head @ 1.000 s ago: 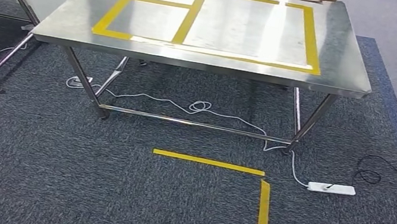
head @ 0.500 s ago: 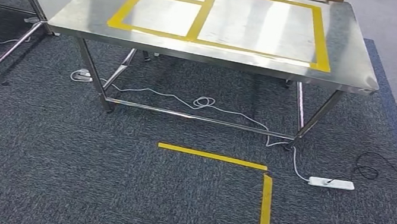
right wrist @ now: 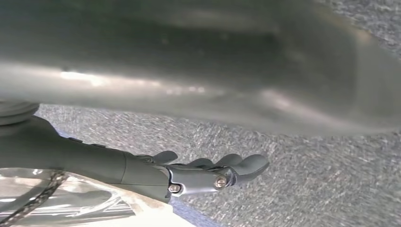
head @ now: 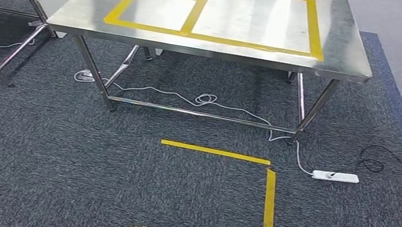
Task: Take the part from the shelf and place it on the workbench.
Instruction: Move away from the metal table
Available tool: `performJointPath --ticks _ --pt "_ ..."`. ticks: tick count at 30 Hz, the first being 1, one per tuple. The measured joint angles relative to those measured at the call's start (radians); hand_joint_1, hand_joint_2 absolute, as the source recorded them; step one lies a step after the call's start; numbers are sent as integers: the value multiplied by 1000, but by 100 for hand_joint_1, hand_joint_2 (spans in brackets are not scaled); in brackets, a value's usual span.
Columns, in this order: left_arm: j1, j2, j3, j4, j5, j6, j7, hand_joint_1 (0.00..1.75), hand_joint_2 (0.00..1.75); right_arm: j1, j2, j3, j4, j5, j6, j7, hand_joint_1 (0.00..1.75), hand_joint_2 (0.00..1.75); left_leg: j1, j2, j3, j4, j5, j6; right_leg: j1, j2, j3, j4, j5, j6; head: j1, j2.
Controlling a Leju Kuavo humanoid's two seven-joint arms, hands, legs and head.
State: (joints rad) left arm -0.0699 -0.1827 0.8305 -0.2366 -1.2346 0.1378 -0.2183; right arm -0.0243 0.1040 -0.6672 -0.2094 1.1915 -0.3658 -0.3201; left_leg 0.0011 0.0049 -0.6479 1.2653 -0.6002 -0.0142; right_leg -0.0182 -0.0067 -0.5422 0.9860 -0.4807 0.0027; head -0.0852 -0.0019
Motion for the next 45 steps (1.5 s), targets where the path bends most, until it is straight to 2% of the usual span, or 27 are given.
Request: performJointPath --ticks 2,3,4,5,8,9,10,12,13,14,15,16,18,19,20,23,28,37,45 --pt "-1 0 0 0 0 1 -2 0 0 0 0 0 0 3 0 0 0 0 -1 0 90 -144 55 10 0 1 -7 2 6 4 0 0" --pt "-2 0 0 0 -1 2 -5 0 0 -1 1 0 0 3 0 0 0 0 -3 0 129 -215 74 17 2 1 -9 3 8 8 0 0" --pt "-3 1 0 0 -1 3 -7 0 0 -1 1 0 0 4 0 0 0 0 -6 0 153 -263 84 22 3 1 -12 4 12 13 0 0" --pt "-4 1 0 0 -1 4 -10 0 0 -1 1 0 0 4 0 -1 0 0 -8 0 162 -284 85 26 3 0 -14 5 15 18 1 0" --pt "-3 2 0 0 -1 4 -16 0 0 -1 1 0 0 4 -1 -1 0 0 -9 1 154 -291 99 40 1 1 -23 9 17 36 1 0" --pt "-3 2 0 0 -2 4 -17 0 0 -1 1 0 0 5 -1 -1 0 0 -7 2 151 -296 106 47 0 2 -35 30 -1 40 3 0" --pt "-4 1 0 0 -3 4 -18 0 0 0 1 0 0 5 -1 -1 0 0 -5 3 146 -299 114 53 0 4 -54 71 -30 43 5 0" --pt "-4 0 0 0 -5 4 -18 0 0 0 1 0 0 6 -1 -2 0 0 -8 4 133 -299 123 60 -1 5 -109 205 -108 47 10 0" --pt "-3 0 0 0 -6 4 -18 0 0 1 1 0 0 6 -1 -1 0 0 -10 5 127 -298 127 61 -1 5 -130 264 -133 49 11 0" --pt "-1 0 0 0 -7 4 -18 0 0 2 1 0 0 6 -1 -1 0 0 -11 5 122 -296 130 61 -1 5 -136 292 -140 49 10 0" --pt "0 0 0 0 -9 4 -18 0 0 4 1 0 0 6 -1 0 0 0 -12 5 118 -293 131 61 -1 5 -120 277 -127 49 11 0" --pt "1 0 0 0 -10 4 -18 0 0 5 1 0 0 6 -1 0 0 0 -13 5 115 -289 132 60 -1 5 -85 224 -99 47 11 0" --pt "0 -1 0 0 -11 4 -18 0 0 3 1 0 0 6 -1 0 0 0 -15 5 109 -278 130 55 0 4 0 76 -53 42 11 0" --pt "0 -1 0 0 -11 4 -18 0 0 2 1 0 0 6 -1 0 0 0 -17 5 106 -272 129 51 0 5 26 26 -43 39 10 0" --pt "-1 -1 0 0 -11 4 -18 0 0 1 1 0 0 6 -1 0 0 0 -19 5 103 -268 126 53 1 5 38 1 -43 36 9 0" --pt "0 0 0 0 -11 4 -18 0 0 4 1 0 0 5 0 0 0 0 -21 4 98 -265 129 66 3 4 37 -4 -41 33 9 0" --pt "0 1 0 0 -11 4 -18 0 0 3 1 0 0 5 0 -1 0 0 -16 4 96 -272 143 50 9 4 37 -2 -34 22 9 0" --pt "0 1 0 0 -11 6 -18 0 0 2 1 -7 0 6 0 -2 0 0 -14 3 94 -275 144 35 10 3 27 -1 -34 18 9 0" --pt "0 2 0 0 -11 9 -18 0 0 1 1 -17 0 -9 14 -2 0 0 -17 3 91 -272 144 35 6 3 27 -2 -31 22 9 0"
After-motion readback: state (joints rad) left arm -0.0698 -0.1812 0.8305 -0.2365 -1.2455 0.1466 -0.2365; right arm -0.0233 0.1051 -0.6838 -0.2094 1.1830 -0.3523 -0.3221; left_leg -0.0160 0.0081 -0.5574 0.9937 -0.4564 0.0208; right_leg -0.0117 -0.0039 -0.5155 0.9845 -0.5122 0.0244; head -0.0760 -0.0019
